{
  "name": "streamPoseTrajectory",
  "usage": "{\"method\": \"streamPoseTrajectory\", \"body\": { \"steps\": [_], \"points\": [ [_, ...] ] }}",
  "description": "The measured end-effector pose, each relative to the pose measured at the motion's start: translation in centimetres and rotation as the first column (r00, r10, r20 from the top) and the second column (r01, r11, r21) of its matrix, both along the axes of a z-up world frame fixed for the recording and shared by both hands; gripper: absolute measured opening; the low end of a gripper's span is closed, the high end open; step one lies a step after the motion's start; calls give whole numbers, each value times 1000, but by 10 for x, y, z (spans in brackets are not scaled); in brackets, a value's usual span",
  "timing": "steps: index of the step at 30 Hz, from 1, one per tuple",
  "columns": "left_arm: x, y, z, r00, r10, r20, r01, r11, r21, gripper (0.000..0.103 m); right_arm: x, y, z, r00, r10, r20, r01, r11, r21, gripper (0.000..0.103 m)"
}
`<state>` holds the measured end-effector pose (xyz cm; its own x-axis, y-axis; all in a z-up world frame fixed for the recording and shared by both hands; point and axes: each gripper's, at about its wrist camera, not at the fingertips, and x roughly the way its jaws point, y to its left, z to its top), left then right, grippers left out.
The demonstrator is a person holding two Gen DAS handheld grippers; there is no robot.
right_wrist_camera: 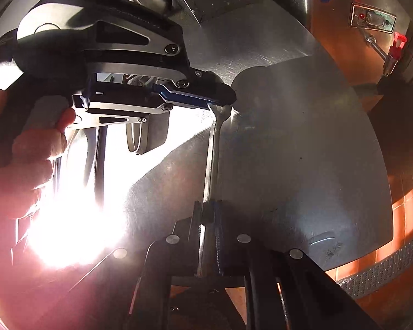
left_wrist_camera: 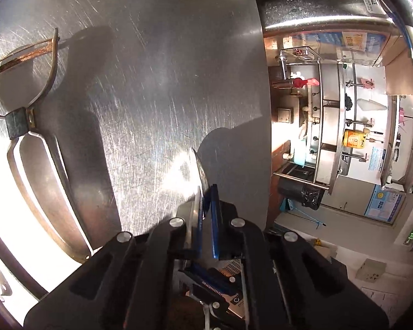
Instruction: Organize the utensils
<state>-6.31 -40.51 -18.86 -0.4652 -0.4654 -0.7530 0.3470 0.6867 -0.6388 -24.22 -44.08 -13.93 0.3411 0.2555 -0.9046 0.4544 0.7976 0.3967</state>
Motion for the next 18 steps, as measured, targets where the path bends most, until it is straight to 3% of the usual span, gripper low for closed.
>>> {"method": "streamPoseTrajectory", "body": {
  "steps": [9,12,18],
  "points": [
    [7,6,3,999,13,-42,-14,999,-38,4,17,5,6,1000,-4,10,5,997,-76,15],
    [8,9,5,998,20,-55,-23,998,-51,4,21,6,10,1000,-11,4,11,995,-104,10],
    [17,22,41,999,23,-41,-29,990,-139,4,24,14,48,998,0,70,11,988,-156,9]
  ]
}}
